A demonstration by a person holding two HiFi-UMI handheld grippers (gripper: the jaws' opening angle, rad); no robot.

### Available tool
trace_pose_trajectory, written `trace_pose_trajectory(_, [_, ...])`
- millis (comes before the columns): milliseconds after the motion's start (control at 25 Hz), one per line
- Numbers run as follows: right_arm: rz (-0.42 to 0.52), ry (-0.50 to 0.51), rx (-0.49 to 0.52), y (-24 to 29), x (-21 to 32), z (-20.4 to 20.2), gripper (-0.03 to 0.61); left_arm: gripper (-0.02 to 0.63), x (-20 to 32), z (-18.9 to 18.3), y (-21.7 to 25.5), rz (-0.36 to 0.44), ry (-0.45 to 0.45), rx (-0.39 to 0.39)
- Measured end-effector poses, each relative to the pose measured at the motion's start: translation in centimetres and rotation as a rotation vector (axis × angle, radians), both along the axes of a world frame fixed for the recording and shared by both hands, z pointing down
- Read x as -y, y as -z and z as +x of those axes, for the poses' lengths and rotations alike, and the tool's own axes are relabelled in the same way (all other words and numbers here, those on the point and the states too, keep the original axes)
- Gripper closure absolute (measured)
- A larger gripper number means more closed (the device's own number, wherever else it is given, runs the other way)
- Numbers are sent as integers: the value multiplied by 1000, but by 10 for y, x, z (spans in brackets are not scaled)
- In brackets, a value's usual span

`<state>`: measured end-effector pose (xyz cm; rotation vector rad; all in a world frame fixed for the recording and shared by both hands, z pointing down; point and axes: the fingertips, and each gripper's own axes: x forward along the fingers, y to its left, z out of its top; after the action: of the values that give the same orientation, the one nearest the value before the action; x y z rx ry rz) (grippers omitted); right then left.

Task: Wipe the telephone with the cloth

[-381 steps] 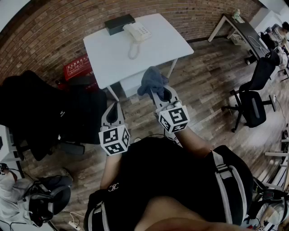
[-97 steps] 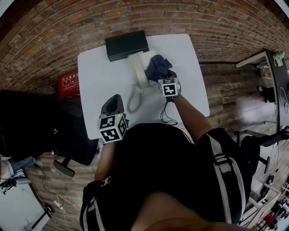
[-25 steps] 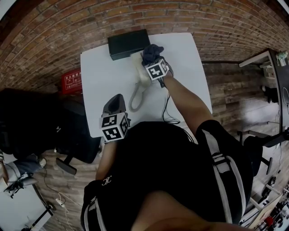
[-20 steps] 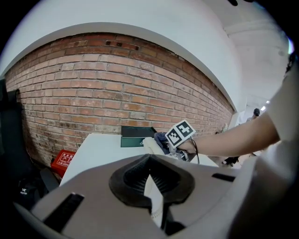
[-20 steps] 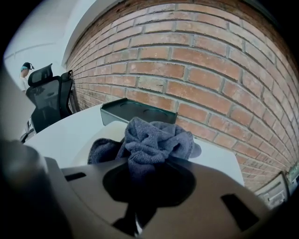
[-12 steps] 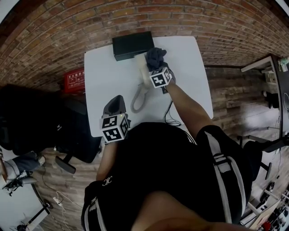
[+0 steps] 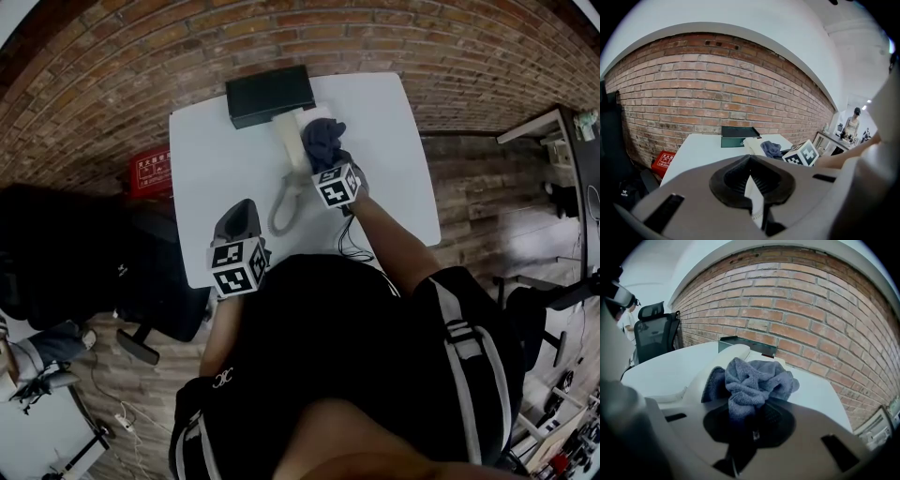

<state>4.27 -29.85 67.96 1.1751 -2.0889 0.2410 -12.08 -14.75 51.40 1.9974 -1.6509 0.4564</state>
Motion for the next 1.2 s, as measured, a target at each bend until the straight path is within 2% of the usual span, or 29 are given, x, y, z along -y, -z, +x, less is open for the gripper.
trace_pose_trajectory(320, [-42,-24,45,-9,-31,10,544,614,0,-1,-2,-4,5,-8])
trace_pose_trajectory(1000, [-86,-35,69,-11,-29,10,543,614,-3,6,-1,-4,-25,-39])
trace_pose_trajectory(1120, [-92,-32,118,-8,-27,9,543,614,-5,7,0,2,-27,-40])
trace_pose_trajectory(1200, [-61,-36,157,2,-25,9,543,614,-6,6,2,8,-24,-38])
